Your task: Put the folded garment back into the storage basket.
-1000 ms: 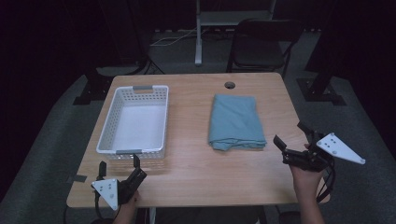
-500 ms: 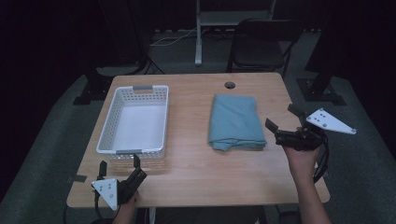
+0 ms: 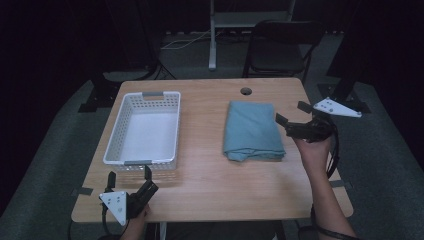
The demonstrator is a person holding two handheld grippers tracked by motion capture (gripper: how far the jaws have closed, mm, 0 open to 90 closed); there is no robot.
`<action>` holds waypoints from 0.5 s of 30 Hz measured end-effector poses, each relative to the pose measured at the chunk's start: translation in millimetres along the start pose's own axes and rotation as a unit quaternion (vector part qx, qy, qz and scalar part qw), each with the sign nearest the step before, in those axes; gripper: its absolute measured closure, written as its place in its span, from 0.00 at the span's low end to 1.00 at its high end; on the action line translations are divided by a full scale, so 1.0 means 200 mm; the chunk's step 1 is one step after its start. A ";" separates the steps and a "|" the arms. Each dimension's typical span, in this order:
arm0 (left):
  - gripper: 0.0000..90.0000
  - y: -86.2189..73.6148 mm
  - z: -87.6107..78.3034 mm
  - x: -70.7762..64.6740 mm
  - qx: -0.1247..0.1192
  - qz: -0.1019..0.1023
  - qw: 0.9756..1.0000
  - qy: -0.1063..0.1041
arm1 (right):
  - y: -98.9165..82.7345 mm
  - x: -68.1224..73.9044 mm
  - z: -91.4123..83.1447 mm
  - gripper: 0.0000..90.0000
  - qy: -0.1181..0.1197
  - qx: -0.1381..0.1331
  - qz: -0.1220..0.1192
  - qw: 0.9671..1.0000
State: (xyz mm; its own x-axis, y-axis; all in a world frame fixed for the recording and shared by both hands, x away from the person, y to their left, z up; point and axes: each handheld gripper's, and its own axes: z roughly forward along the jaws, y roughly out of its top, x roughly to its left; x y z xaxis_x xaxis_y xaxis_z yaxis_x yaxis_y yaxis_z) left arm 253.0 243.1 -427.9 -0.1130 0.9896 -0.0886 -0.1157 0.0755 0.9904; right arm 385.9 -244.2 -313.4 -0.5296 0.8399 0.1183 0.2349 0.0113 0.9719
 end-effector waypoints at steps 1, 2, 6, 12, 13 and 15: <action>0.01 0.00 0.00 0.00 0.001 -0.001 1.000 0.000 | -0.01 -0.01 0.02 0.04 -0.002 0.005 0.003 1.000; 0.01 0.00 0.00 0.00 0.001 -0.002 1.000 0.000 | -0.01 -0.01 0.03 0.04 -0.004 0.009 0.004 1.000; 0.01 0.00 0.01 -0.01 0.003 -0.006 1.000 0.005 | -0.06 -0.05 0.10 0.05 -0.013 0.038 0.016 0.999; 0.01 0.00 0.01 -0.01 0.007 -0.001 1.000 -0.002 | -0.10 -0.08 0.17 0.05 -0.018 0.063 0.032 0.997; 0.01 0.00 0.01 -0.01 0.008 0.000 1.000 -0.001 | -0.11 -0.09 0.19 0.05 -0.018 0.069 0.036 0.997; 0.01 0.00 0.01 -0.02 0.009 0.007 1.000 0.001 | -0.13 -0.10 0.21 0.05 -0.020 0.078 0.046 0.996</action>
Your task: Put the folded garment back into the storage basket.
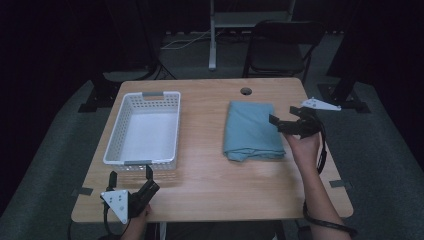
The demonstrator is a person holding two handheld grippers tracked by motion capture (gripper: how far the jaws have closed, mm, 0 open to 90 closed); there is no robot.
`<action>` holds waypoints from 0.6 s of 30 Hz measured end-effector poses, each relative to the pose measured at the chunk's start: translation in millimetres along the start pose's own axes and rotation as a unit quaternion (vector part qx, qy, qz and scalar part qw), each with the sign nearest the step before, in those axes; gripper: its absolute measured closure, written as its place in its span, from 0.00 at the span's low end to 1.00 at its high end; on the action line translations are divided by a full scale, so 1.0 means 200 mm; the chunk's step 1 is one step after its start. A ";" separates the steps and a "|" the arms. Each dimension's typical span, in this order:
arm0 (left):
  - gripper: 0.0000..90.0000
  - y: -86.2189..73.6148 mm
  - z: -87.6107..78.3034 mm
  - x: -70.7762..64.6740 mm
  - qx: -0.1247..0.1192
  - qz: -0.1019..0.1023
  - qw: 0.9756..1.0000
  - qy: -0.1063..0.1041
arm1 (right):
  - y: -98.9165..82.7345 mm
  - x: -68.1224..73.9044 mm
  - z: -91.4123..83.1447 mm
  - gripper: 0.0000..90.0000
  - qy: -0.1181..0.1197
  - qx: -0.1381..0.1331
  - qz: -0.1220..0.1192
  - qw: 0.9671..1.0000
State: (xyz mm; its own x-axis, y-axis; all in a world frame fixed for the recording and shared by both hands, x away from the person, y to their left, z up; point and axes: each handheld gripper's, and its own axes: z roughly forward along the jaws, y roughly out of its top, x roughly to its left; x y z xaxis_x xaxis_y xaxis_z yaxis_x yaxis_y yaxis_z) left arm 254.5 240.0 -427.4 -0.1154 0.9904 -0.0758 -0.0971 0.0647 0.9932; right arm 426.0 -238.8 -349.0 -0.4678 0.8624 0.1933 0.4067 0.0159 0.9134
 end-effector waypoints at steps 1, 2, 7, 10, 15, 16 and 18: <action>0.01 0.00 0.00 0.00 0.000 0.000 1.000 0.000 | 0.00 0.00 0.00 0.05 0.000 0.000 0.000 1.000; 0.01 0.00 0.00 0.00 0.000 0.001 1.000 -0.001 | -0.02 -0.02 0.03 0.05 0.006 0.009 0.012 1.000; 0.01 0.00 0.00 0.00 0.006 -0.001 1.000 -0.005 | -0.06 -0.05 0.09 0.05 0.005 0.036 0.038 0.999; 0.01 0.00 -0.01 -0.01 0.000 0.004 1.000 -0.008 | -0.07 -0.06 0.12 0.05 -0.001 0.048 0.041 0.998; 0.01 0.00 -0.01 0.00 0.001 0.000 1.000 -0.010 | -0.10 -0.06 0.18 0.06 -0.010 0.069 0.041 0.997; 0.01 0.00 -0.01 0.00 0.001 0.000 1.000 -0.010 | -0.10 -0.07 0.19 0.07 -0.011 0.071 0.039 0.997; 0.01 0.00 -0.01 0.00 0.002 -0.001 1.000 -0.012 | -0.11 -0.07 0.21 0.07 -0.011 0.077 0.040 0.996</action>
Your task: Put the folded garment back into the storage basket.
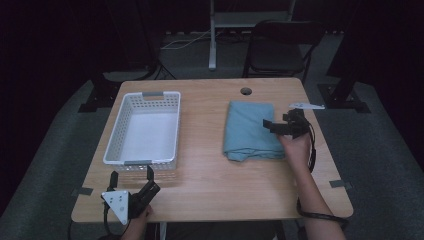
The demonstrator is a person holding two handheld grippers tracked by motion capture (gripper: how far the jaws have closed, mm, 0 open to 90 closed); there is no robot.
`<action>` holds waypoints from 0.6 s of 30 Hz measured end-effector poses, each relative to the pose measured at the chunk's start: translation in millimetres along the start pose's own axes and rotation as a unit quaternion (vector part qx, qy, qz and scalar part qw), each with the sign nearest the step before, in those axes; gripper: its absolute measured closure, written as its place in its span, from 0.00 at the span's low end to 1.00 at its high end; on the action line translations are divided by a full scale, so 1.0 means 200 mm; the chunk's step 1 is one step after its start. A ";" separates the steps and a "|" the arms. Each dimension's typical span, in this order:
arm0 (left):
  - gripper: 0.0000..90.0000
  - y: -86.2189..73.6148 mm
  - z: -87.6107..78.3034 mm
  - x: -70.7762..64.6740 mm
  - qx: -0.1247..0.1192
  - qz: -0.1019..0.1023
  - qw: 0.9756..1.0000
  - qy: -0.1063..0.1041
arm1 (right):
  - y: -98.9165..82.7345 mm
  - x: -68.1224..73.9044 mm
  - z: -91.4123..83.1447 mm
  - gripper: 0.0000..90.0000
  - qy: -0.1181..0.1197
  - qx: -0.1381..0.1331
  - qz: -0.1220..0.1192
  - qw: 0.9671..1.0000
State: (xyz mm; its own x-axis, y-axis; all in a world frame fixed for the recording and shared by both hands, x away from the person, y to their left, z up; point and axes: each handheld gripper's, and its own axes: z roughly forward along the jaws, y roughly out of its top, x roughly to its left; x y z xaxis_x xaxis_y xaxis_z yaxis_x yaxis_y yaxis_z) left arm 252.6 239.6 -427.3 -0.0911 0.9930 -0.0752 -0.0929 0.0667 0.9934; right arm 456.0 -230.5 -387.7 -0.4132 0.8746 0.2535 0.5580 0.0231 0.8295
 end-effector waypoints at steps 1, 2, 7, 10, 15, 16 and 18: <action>0.01 0.00 0.00 0.00 -0.001 0.001 1.000 -0.001 | 0.00 0.00 0.01 0.07 -0.001 0.004 0.000 1.000; 0.01 0.00 0.00 0.00 -0.001 0.001 1.000 -0.001 | 0.00 0.00 0.01 0.07 -0.001 0.004 0.000 1.000; 0.01 0.00 0.00 0.00 0.002 -0.003 1.000 -0.001 | -0.04 -0.01 0.08 0.07 0.005 0.029 0.011 1.000; 0.01 0.00 0.00 0.00 0.003 -0.003 1.000 -0.001 | -0.05 -0.02 0.11 0.07 0.007 0.038 0.017 0.999; 0.01 0.00 0.00 0.00 0.001 -0.002 1.000 -0.003 | -0.07 -0.03 0.15 0.07 0.004 0.054 0.022 0.998; 0.01 0.00 0.00 0.00 0.001 -0.002 1.000 -0.003 | -0.07 -0.03 0.16 0.07 0.005 0.058 0.026 0.998; 0.01 0.00 0.00 0.00 -0.001 0.000 1.000 -0.006 | -0.08 -0.04 0.17 0.07 0.002 0.062 0.028 0.998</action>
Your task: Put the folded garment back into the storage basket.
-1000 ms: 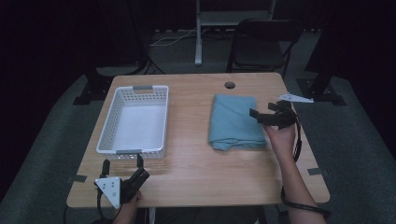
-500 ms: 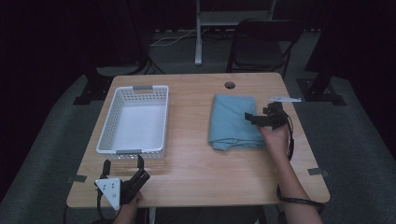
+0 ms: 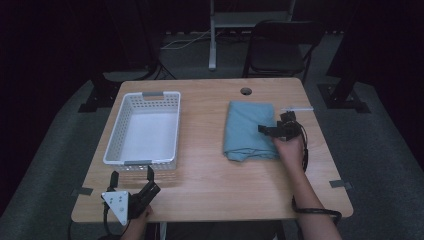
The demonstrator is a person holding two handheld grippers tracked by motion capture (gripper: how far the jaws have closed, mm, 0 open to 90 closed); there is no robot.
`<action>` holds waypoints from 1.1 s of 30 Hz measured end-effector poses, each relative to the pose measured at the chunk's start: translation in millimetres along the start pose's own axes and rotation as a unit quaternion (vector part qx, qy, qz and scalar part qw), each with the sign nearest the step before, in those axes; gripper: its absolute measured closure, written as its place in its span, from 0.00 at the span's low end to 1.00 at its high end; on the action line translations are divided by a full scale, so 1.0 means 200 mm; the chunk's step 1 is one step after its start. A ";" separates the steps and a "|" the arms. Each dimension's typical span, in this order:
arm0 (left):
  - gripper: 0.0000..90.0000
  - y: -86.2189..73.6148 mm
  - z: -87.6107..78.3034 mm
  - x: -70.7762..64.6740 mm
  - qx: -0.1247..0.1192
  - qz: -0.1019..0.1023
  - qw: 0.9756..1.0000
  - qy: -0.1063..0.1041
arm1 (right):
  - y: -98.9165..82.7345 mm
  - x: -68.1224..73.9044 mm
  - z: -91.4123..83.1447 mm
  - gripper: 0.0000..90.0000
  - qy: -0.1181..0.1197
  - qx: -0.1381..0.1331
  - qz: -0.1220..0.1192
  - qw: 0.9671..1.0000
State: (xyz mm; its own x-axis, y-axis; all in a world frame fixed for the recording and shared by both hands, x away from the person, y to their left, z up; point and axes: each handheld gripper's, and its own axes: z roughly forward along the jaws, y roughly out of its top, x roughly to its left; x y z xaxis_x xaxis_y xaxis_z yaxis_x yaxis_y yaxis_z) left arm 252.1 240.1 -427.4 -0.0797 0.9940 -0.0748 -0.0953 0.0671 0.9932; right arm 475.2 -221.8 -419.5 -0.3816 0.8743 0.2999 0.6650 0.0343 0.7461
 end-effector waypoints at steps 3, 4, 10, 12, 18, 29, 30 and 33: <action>0.01 0.00 0.00 0.00 0.002 -0.002 1.000 0.001 | -0.01 -0.01 0.02 0.10 -0.002 0.011 0.002 1.000; 0.01 0.00 0.00 0.00 0.002 -0.003 1.000 0.001 | -0.01 -0.01 0.03 0.10 -0.001 0.016 0.002 1.000; 0.01 0.00 -0.01 0.00 -0.007 0.006 1.000 -0.009 | -0.02 0.00 0.07 0.18 0.000 0.033 -0.006 0.999; 0.01 0.00 -0.01 0.00 -0.006 0.006 1.000 -0.008 | -0.02 0.01 0.07 0.22 -0.002 0.035 -0.011 0.999; 0.01 0.00 0.00 0.00 -0.003 0.002 1.000 -0.005 | -0.01 0.03 0.08 0.23 -0.015 0.042 -0.028 0.999; 0.01 0.00 0.00 0.00 -0.003 0.003 1.000 -0.004 | -0.01 -0.01 0.08 0.71 0.064 0.050 0.016 0.997; 0.01 0.00 0.00 0.00 -0.003 0.003 1.000 -0.005 | -0.01 -0.01 0.08 0.71 0.064 0.049 0.015 0.997; 0.01 0.00 0.00 0.00 -0.003 0.002 1.000 -0.005 | -0.01 -0.01 0.08 0.72 0.064 0.049 0.016 0.997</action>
State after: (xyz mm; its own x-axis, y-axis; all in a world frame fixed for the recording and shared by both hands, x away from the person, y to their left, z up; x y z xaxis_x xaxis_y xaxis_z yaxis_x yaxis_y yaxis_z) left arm 251.1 240.0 -427.6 -0.0704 0.9951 -0.0692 -0.1008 0.0619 0.9930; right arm 484.4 -215.9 -430.8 -0.4340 0.8074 0.3997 0.7347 0.0605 0.6756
